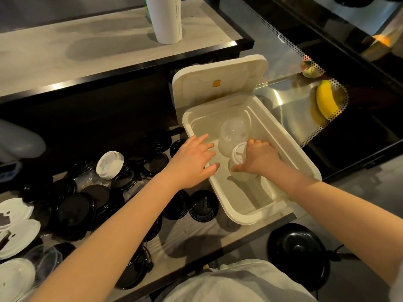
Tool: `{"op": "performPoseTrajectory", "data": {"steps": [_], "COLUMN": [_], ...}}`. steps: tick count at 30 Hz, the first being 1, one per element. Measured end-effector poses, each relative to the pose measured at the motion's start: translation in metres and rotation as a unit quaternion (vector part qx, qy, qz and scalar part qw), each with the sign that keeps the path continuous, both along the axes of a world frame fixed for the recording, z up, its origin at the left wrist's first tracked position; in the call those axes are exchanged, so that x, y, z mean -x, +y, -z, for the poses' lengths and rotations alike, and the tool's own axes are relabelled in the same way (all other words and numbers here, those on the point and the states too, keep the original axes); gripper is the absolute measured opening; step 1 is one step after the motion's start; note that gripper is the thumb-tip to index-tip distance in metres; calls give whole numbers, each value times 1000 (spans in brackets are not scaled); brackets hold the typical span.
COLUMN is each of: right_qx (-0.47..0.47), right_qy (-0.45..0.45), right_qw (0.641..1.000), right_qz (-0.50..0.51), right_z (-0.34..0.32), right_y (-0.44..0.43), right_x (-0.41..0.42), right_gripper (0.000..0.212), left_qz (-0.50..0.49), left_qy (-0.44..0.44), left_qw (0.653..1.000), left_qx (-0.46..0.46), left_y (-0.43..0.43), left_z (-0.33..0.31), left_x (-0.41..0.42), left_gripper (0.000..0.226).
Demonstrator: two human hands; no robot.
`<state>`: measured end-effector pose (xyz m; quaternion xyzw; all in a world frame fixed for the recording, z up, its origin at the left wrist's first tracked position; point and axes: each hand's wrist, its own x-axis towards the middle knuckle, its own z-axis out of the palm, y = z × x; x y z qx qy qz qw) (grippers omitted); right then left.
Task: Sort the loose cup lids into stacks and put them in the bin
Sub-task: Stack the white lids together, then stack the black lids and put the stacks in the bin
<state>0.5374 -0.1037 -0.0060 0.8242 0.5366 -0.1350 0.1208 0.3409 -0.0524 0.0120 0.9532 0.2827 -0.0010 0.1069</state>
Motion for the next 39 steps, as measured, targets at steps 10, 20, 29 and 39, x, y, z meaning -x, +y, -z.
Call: {"op": "performPoseTrajectory", "data": {"steps": [10, 20, 29, 39], "right_qx": [-134, -255, -89, 85], "right_qy": [27, 131, 190, 84], "right_qw": [989, 940, 956, 982], "right_qz": [-52, -187, -204, -145], "right_z": [-46, -73, 1, 62], "right_y": [-12, -16, -36, -55], "right_x": [20, 120, 167, 149], "right_gripper": [51, 44, 45, 73], "left_qz": [-60, -198, -290, -272], "left_qy": [-14, 27, 161, 183], "left_qw": [998, 980, 937, 936], "left_qx": [-23, -8, 108, 126], "left_y": [7, 9, -27, -34], "left_z": [-28, -31, 35, 59], "left_x": [19, 113, 169, 161], "left_gripper": [57, 57, 69, 104]}}
